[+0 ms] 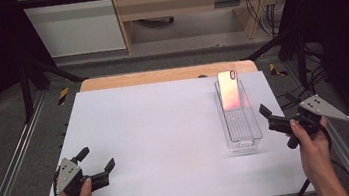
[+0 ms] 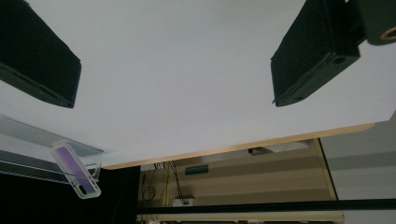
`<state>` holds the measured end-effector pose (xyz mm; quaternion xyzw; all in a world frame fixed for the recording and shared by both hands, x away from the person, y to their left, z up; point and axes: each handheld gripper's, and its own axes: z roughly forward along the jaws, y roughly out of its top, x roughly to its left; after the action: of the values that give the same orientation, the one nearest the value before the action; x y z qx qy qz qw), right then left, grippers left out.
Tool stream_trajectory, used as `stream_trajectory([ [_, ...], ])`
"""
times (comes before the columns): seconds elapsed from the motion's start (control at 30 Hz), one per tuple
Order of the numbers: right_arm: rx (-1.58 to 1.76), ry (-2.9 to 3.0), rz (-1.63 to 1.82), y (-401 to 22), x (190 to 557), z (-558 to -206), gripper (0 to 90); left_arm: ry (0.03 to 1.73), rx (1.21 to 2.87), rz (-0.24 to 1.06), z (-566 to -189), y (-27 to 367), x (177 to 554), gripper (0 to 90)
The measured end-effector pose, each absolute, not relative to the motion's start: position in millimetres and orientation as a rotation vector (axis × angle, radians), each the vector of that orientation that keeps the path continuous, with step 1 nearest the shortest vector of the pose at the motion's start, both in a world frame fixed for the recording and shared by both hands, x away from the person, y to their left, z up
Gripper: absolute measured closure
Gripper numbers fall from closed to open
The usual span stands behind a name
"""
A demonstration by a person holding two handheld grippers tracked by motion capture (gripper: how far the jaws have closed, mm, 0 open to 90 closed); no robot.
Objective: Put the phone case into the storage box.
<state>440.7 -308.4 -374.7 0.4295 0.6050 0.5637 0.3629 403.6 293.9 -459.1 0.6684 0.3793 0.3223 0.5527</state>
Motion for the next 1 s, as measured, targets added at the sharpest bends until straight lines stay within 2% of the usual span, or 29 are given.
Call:
stream_trajectory([
  [0.4, 1.147, 1.548, 1.458, -319.1, 431.2, -399.8, 2.4, 0.897, 1.581, 0.76, -458.9, 294.9, 402.8, 1.4],
  [1.0, 1.132, 1.605, 1.434, -311.8, 416.0, -418.7, 2.5, 0.887, 1.579, 0.746, -457.4, 292.0, 400.2, 1.4],
])
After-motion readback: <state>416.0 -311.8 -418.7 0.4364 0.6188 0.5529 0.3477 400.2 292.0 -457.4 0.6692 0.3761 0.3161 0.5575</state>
